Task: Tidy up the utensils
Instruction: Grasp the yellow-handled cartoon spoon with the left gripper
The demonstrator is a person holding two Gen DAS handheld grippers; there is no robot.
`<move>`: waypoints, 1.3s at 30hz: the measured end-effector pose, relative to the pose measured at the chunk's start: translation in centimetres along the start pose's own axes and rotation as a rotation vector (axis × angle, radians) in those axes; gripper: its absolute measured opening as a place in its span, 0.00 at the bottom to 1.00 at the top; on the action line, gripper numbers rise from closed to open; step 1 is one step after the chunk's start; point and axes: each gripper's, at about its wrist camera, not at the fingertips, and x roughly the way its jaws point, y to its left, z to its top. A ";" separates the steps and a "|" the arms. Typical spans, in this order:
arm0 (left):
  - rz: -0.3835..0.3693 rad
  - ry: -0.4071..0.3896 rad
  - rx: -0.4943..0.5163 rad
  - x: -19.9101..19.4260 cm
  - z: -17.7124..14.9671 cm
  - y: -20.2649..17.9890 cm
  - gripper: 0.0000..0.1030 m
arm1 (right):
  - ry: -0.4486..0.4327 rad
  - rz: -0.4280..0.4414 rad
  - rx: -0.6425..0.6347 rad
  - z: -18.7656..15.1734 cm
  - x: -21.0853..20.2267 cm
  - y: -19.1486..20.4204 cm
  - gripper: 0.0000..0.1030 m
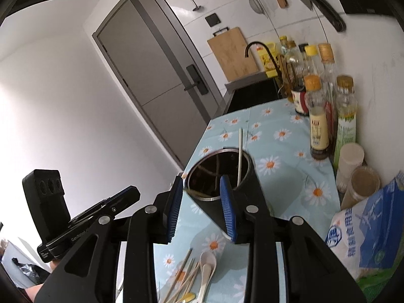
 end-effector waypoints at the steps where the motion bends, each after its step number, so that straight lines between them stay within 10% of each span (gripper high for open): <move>1: 0.005 0.006 0.000 -0.2 -0.3 0.1 0.18 | 0.007 0.002 -0.001 -0.3 -0.1 0.1 0.32; 18: 0.030 0.238 0.020 -1.9 -7.1 0.1 0.18 | 0.238 0.017 0.011 -7.6 1.8 -0.6 0.36; 39: 0.027 0.781 0.214 0.4 -16.2 -2.2 0.18 | 0.439 0.035 0.088 -13.8 4.0 -2.3 0.36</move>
